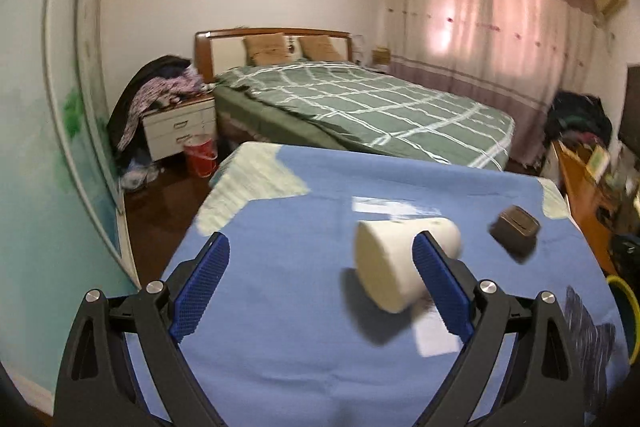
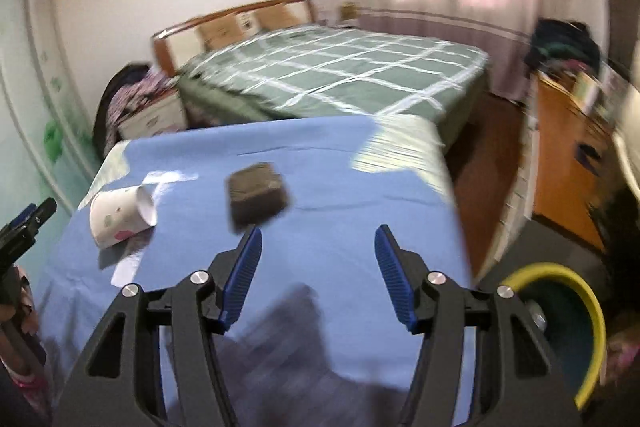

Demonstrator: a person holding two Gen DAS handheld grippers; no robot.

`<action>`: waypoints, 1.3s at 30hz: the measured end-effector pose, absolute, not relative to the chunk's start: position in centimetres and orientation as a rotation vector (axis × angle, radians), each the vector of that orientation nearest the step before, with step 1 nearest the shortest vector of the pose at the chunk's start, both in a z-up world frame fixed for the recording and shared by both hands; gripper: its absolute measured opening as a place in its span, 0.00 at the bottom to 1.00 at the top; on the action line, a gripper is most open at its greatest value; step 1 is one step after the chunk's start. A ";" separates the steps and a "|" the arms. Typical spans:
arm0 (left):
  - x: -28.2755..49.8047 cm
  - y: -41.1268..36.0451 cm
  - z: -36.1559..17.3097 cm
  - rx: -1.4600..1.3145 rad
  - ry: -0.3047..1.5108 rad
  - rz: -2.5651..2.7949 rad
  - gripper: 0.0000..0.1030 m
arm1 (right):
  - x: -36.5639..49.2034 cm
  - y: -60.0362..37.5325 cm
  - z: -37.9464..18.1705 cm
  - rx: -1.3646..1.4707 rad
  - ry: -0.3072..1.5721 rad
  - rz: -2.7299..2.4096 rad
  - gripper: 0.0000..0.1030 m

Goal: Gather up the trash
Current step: 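Grasp the dark brown square box with the right gripper, then carry the brown box over the bin and open the right gripper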

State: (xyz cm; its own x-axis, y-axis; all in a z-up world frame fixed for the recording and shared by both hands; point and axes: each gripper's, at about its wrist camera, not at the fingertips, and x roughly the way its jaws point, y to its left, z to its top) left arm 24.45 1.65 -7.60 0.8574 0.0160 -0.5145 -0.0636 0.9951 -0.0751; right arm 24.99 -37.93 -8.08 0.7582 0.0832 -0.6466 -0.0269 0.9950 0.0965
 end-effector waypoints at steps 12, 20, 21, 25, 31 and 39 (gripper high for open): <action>24.6 3.4 -9.3 -0.152 0.574 0.024 0.89 | 38.2 -31.0 -13.1 -0.025 0.842 0.107 0.73; 25.0 2.3 -9.5 -0.137 0.581 0.011 0.89 | 39.8 -30.8 -14.5 -0.029 0.888 0.081 0.62; 24.8 2.0 -9.3 -0.133 0.580 0.012 0.89 | 40.0 -30.6 -14.8 -0.029 0.902 0.080 0.62; 24.8 1.7 -9.2 -0.124 0.580 0.014 0.89 | 38.8 -31.3 -14.2 -0.005 0.884 0.067 0.60; 25.0 1.2 -9.5 -0.110 0.588 0.000 0.89 | 33.0 -34.9 -10.8 0.053 0.812 -0.006 0.60; 25.2 -1.3 -10.2 -0.054 0.633 -0.068 0.89 | 21.0 -44.5 -9.9 0.164 0.711 -0.339 0.61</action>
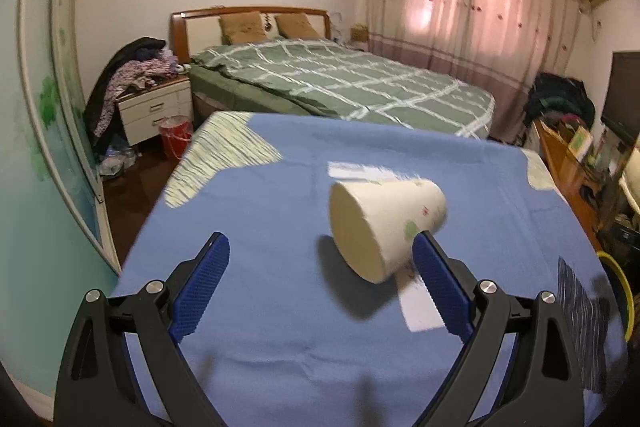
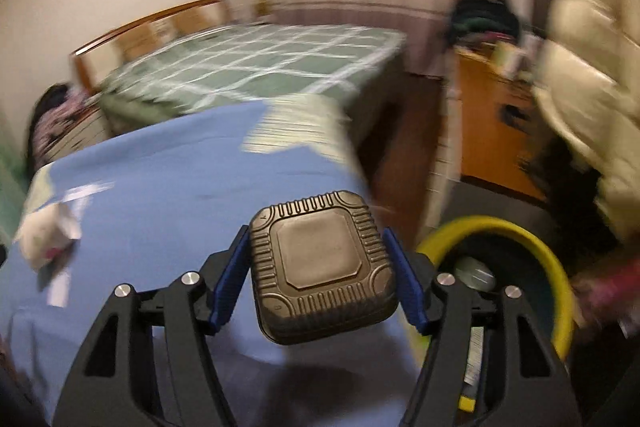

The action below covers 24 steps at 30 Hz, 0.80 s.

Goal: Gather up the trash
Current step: 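Carry the brown box over the bin and open the right gripper, then grasp the white paper cup sideways with the left gripper and lift it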

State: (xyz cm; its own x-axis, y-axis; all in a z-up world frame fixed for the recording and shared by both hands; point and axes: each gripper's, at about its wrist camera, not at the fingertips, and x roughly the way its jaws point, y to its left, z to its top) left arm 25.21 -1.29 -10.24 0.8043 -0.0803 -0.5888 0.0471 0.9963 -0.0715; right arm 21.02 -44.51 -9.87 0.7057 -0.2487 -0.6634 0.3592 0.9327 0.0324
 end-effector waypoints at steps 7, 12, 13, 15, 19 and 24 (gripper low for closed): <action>25.8 -4.0 -10.7 -0.039 0.704 -0.156 0.89 | 16.2 -52.8 -12.6 0.270 0.745 -0.544 0.63; 26.6 -5.6 -10.1 -0.003 0.716 -0.157 0.89 | 14.7 -56.4 -14.0 0.333 0.750 -0.596 0.72; 26.9 -5.7 -10.0 0.003 0.719 -0.147 0.89 | 14.5 -56.7 -13.9 0.340 0.740 -0.600 0.72; 27.6 -5.9 -9.9 0.012 0.732 -0.132 0.89 | 14.4 -56.6 -13.8 0.329 0.727 -0.604 0.73; 29.0 -6.8 -9.7 0.015 0.763 -0.107 0.90 | 14.5 -56.3 -13.6 0.342 0.714 -0.578 0.74; 30.9 -8.3 -9.2 -0.003 0.789 -0.015 0.95 | 15.1 -55.7 -13.6 0.357 0.711 -0.545 0.74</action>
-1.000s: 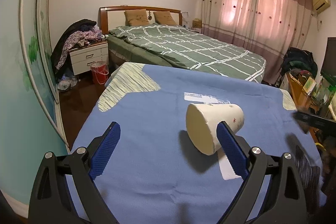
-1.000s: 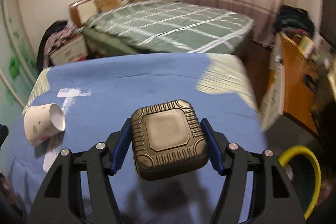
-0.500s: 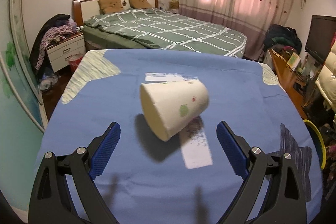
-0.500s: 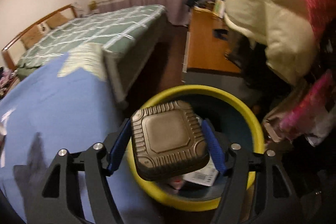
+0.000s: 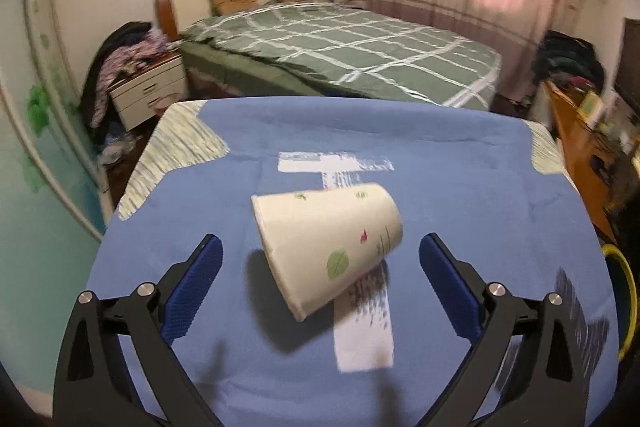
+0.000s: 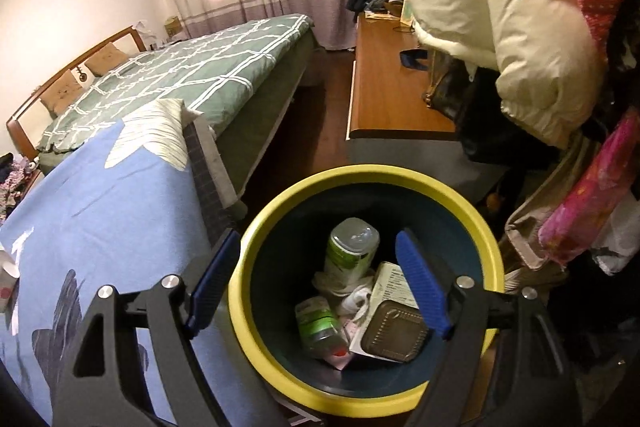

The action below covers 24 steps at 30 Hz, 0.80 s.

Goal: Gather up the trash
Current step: 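Grasp the white paper cup sideways with the left gripper and lift it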

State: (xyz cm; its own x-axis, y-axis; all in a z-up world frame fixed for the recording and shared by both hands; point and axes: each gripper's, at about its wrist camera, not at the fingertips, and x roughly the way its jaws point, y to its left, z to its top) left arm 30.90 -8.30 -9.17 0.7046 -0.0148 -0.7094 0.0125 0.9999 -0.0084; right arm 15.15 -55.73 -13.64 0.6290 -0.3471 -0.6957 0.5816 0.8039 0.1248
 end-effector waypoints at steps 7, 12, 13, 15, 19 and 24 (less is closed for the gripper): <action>33.1 -9.6 -9.5 -0.108 0.847 0.172 0.95 | 15.3 -56.0 -13.7 0.389 0.693 -0.493 0.74; 33.6 -10.1 -10.7 -0.128 0.857 0.287 0.95 | 15.2 -56.1 -13.7 0.412 0.677 -0.449 0.74; 33.8 -10.2 -11.0 -0.134 0.860 0.302 0.95 | 15.1 -56.1 -13.6 0.414 0.674 -0.441 0.74; 34.1 -10.3 -11.5 -0.132 0.867 0.314 0.95 | 15.1 -56.1 -13.6 0.417 0.673 -0.426 0.74; 34.2 -10.3 -12.3 -0.134 0.872 0.302 0.81 | 14.6 -55.9 -13.1 0.414 0.660 -0.413 0.74; 33.0 -10.8 -11.4 -0.098 0.826 0.223 0.81 | 12.9 -56.2 -11.7 0.415 0.618 -0.425 0.74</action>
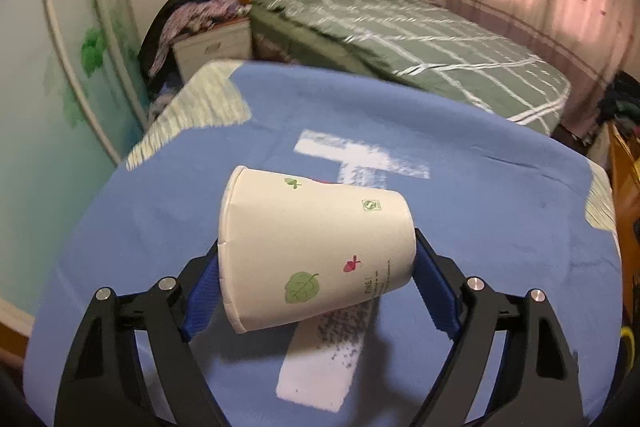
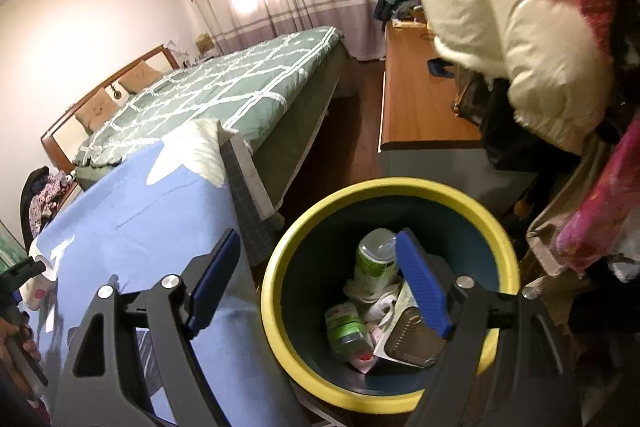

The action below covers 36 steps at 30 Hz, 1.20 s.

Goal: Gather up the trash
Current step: 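Grasp the white paper cup sideways with the left gripper and lift it, then carry the white paper cup over the bin and open the left gripper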

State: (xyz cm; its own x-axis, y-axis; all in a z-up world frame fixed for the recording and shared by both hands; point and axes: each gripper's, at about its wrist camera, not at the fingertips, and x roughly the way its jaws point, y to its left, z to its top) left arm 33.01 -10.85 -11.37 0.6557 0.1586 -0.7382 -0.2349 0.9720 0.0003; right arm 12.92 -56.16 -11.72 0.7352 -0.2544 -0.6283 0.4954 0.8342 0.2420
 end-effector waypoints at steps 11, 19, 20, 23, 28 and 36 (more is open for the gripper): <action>26.6 -23.0 -6.2 0.070 0.739 -0.172 0.81 | 7.5 -56.9 -9.2 0.383 0.553 -0.497 0.74; 22.8 -36.7 -6.8 0.195 0.774 -0.456 0.81 | 3.5 -58.9 -9.9 0.376 0.566 -0.551 0.74; 22.3 -39.0 -7.2 0.217 0.791 -0.503 0.81 | 2.9 -59.2 -10.0 0.379 0.567 -0.556 0.74; 20.8 -44.1 -8.4 0.272 0.819 -0.600 0.81 | 1.2 -59.9 -10.0 0.391 0.558 -0.566 0.74; 18.7 -51.1 -10.5 0.340 0.877 -0.709 0.81 | -1.0 -60.8 -9.1 0.407 0.522 -0.582 0.74; 19.1 -54.4 -13.4 0.390 0.952 -0.747 0.86 | -2.1 -61.1 -8.6 0.416 0.501 -0.586 0.74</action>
